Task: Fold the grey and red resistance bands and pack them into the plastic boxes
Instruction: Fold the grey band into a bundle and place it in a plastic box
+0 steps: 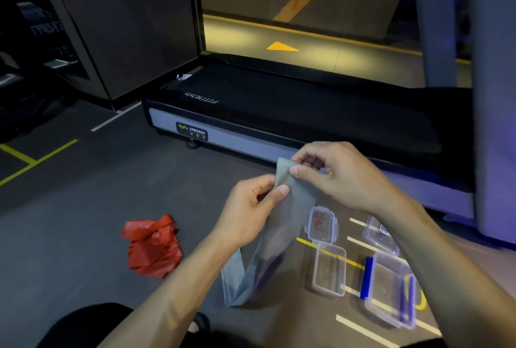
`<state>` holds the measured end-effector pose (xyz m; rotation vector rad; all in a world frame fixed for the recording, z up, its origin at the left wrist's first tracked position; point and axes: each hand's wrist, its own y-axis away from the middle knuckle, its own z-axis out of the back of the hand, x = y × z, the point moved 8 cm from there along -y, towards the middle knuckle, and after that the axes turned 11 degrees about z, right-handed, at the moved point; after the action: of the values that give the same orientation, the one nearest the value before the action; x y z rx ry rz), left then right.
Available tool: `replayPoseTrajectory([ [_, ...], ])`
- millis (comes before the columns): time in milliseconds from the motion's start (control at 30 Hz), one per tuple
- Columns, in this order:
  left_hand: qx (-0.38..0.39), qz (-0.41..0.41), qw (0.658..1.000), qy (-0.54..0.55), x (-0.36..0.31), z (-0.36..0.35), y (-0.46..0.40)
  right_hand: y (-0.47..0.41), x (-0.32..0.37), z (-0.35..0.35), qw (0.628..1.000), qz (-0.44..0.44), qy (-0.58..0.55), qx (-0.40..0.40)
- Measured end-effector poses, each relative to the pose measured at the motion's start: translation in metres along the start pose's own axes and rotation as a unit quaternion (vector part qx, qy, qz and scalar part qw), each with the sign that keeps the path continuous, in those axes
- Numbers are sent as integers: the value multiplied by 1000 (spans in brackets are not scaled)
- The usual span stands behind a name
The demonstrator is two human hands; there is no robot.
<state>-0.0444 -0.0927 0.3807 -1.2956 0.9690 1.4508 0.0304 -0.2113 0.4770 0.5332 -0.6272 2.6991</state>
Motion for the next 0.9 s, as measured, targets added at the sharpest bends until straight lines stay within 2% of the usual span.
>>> replayPoseTrajectory([
  [100,-1,-12,1000,0,-11,-1,2,-3,-1,8,1000,-7,9,8],
  [300,-8,-19,1000,5,-19,0,5,3,-10,6,998,-28,-48,-3],
  [567,2,28,998,47,-10,-7,5,11,-28,-14,983,-73,-167,5],
  [733,-33,43,998,40,-8,-11,2,17,-36,-22,976,-106,-189,12],
  [900,-69,0,998,0,-13,-14,1,21,-39,-21,974,-121,-192,4],
])
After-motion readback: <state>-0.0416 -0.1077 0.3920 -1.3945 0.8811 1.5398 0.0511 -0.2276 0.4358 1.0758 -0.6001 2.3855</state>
